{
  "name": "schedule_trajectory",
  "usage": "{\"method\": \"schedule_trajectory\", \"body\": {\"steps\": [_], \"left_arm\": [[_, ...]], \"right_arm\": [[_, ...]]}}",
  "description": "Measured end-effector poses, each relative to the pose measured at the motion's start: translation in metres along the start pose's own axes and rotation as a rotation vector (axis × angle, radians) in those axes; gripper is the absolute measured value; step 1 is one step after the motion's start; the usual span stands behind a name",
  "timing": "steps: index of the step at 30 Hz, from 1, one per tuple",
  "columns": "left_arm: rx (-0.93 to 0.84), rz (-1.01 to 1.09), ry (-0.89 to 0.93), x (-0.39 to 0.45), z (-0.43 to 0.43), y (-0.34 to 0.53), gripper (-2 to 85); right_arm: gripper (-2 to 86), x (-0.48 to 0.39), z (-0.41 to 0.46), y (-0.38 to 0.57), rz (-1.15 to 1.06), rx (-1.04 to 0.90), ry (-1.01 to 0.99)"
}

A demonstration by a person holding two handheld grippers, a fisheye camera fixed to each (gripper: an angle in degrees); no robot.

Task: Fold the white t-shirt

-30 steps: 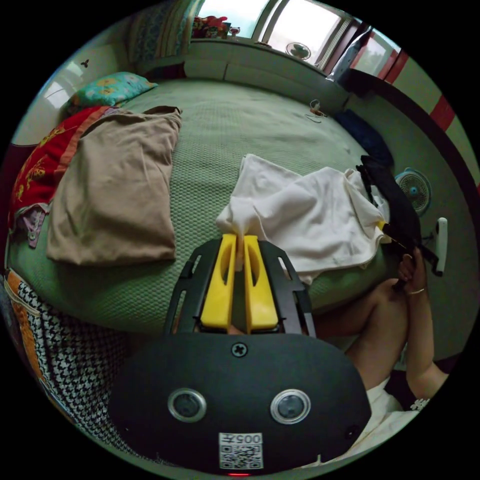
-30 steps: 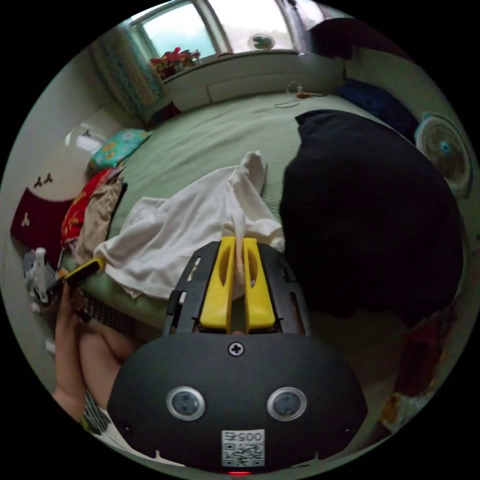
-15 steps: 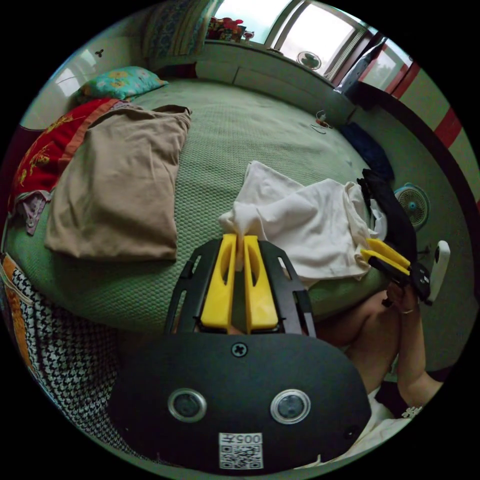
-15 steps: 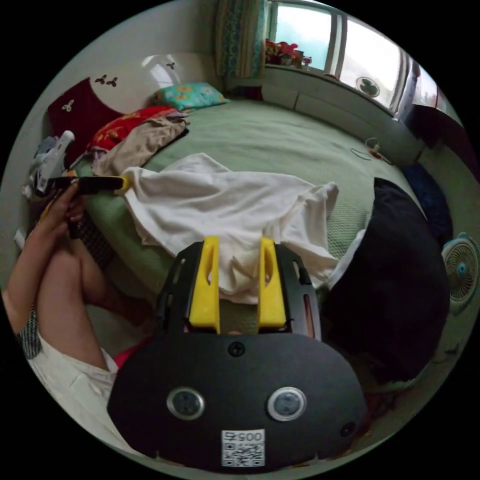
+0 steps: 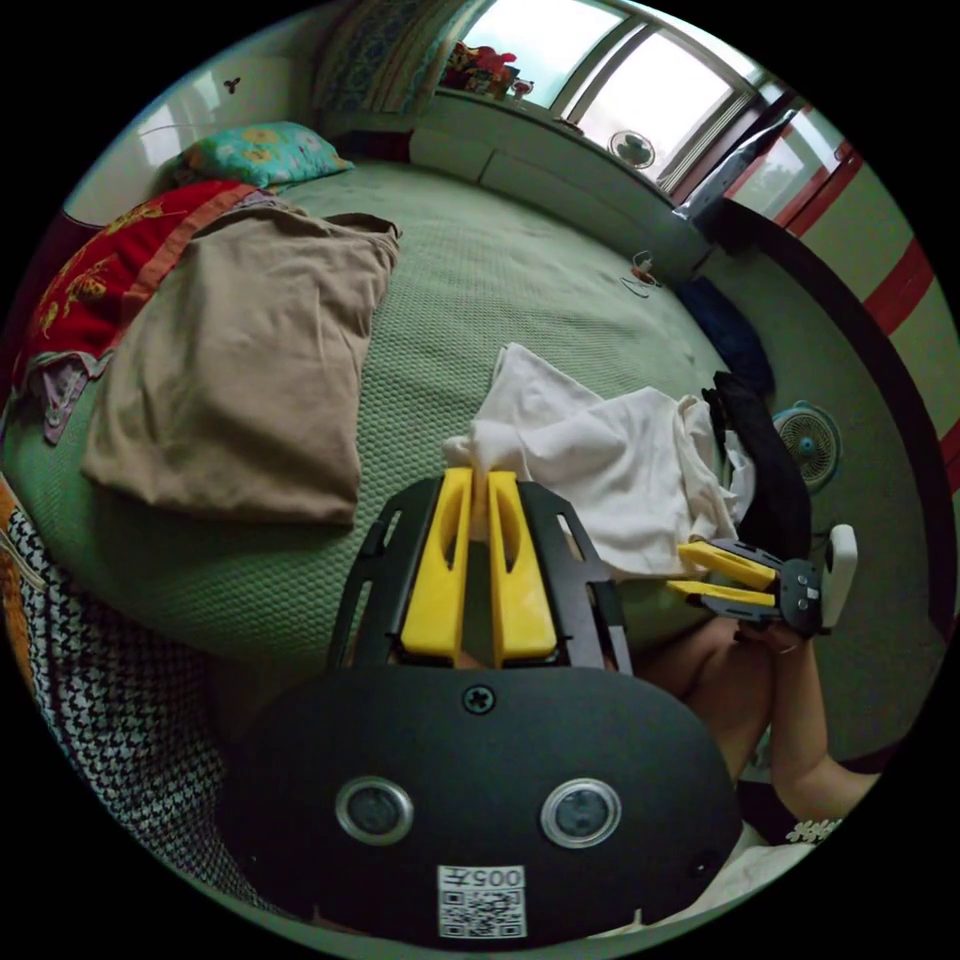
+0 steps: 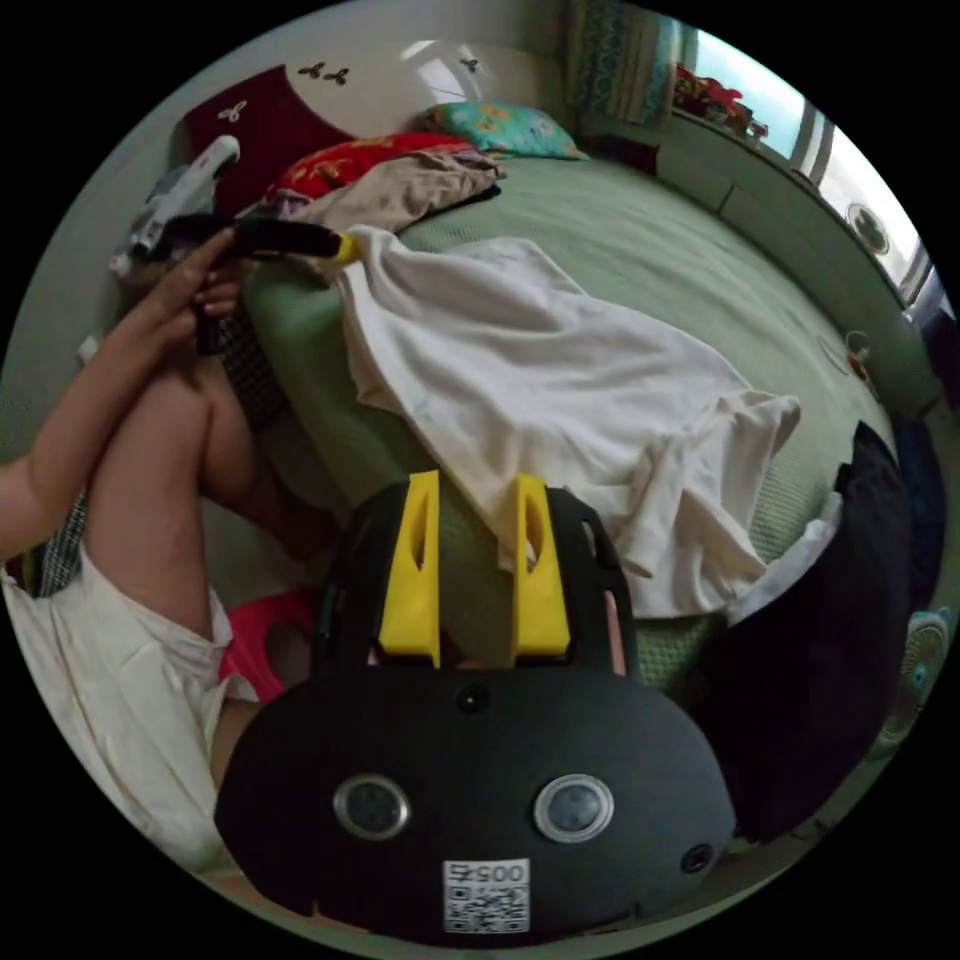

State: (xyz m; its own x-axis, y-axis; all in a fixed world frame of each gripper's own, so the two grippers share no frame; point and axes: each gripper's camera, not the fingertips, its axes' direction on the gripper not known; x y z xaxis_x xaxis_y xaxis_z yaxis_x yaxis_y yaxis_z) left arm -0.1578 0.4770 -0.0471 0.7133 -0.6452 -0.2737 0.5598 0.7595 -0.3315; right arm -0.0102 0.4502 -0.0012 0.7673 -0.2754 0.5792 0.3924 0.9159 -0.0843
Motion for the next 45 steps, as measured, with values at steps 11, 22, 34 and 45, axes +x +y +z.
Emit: {"method": "schedule_trajectory", "body": {"steps": [11, 22, 34, 45], "left_arm": [[0.079, -0.032, 0.067, -0.010, -0.011, -0.009, 3.9], [0.146, -0.068, 0.206, -0.014, -0.018, -0.023, 1.9], [0.145, -0.019, 0.108, -0.002, -0.020, -0.042, 1.3], [0.158, -0.060, 0.128, 0.002, -0.019, -0.055, 1.3]], "right_arm": [[-0.5, 0.033, -0.027, -0.002, 0.197, 0.169, -0.020], [12.9, -0.016, -0.007, -0.033, -0.042, 0.047, 0.081], [6.6, -0.009, -0.007, -0.054, -0.003, 0.012, 0.118], [-1.5, 0.031, -0.036, -0.048, 0.164, 0.111, -0.004]]}}
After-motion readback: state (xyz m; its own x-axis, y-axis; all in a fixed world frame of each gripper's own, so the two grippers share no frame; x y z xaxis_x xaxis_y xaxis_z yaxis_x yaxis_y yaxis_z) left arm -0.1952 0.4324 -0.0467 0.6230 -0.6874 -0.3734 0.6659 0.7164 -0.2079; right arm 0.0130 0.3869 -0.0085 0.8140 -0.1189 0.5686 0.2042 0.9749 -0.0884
